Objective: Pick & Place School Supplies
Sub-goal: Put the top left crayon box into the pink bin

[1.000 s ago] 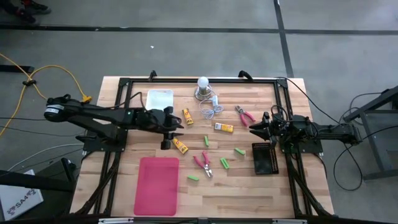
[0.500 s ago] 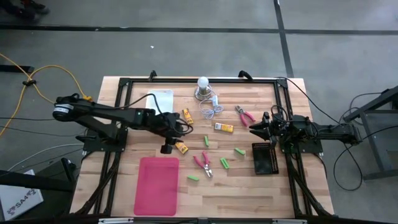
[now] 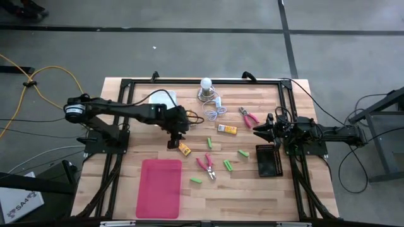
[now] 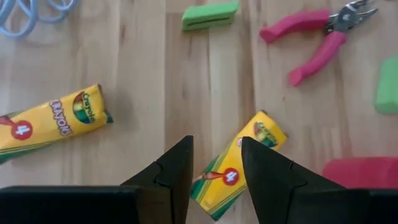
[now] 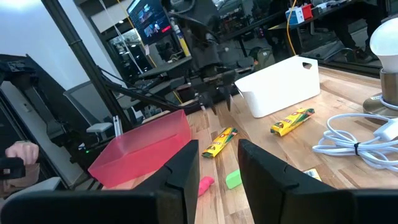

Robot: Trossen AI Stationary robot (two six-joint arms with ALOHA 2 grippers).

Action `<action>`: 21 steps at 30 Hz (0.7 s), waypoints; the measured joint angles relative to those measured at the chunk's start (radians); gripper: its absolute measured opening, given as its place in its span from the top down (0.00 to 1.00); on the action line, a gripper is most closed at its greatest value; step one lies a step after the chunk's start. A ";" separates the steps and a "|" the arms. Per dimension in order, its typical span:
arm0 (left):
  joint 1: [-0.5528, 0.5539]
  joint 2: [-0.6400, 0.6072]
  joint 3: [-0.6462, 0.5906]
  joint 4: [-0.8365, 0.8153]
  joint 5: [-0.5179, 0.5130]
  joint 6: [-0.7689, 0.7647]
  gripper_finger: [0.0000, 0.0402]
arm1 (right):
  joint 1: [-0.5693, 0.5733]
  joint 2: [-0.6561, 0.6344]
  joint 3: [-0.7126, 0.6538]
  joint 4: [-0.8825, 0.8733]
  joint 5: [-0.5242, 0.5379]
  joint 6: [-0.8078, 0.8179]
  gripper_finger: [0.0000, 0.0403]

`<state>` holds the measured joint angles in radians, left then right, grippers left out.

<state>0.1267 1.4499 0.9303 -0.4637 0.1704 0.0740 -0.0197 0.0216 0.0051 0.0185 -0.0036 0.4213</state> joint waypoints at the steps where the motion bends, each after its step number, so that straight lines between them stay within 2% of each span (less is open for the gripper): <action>1: 0.006 0.005 0.003 -0.001 0.001 -0.001 0.67 | 0.000 0.000 0.000 0.000 0.000 0.000 0.75; 4: 0.014 0.008 0.020 0.004 -0.029 -0.028 0.67 | 0.000 0.000 0.000 0.000 0.000 0.000 0.75; 8: 0.012 0.008 0.061 -0.024 -0.206 -0.078 0.67 | 0.000 0.000 0.000 0.000 0.000 0.000 0.75; 11: -0.001 0.020 0.100 -0.067 -0.287 -0.047 0.67 | 0.000 0.000 0.000 0.000 0.000 0.000 0.75; 16: -0.031 0.063 0.172 -0.123 -0.300 0.035 0.67 | 0.000 0.000 0.000 0.000 0.000 0.000 0.75; 21: -0.013 0.157 0.267 -0.219 -0.297 -0.016 0.67 | 0.000 0.009 0.000 0.002 -0.001 0.000 0.75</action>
<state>0.1137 1.6074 1.1971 -0.6829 -0.1268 0.0583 -0.0196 0.0301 0.0052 0.0207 -0.0042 0.4213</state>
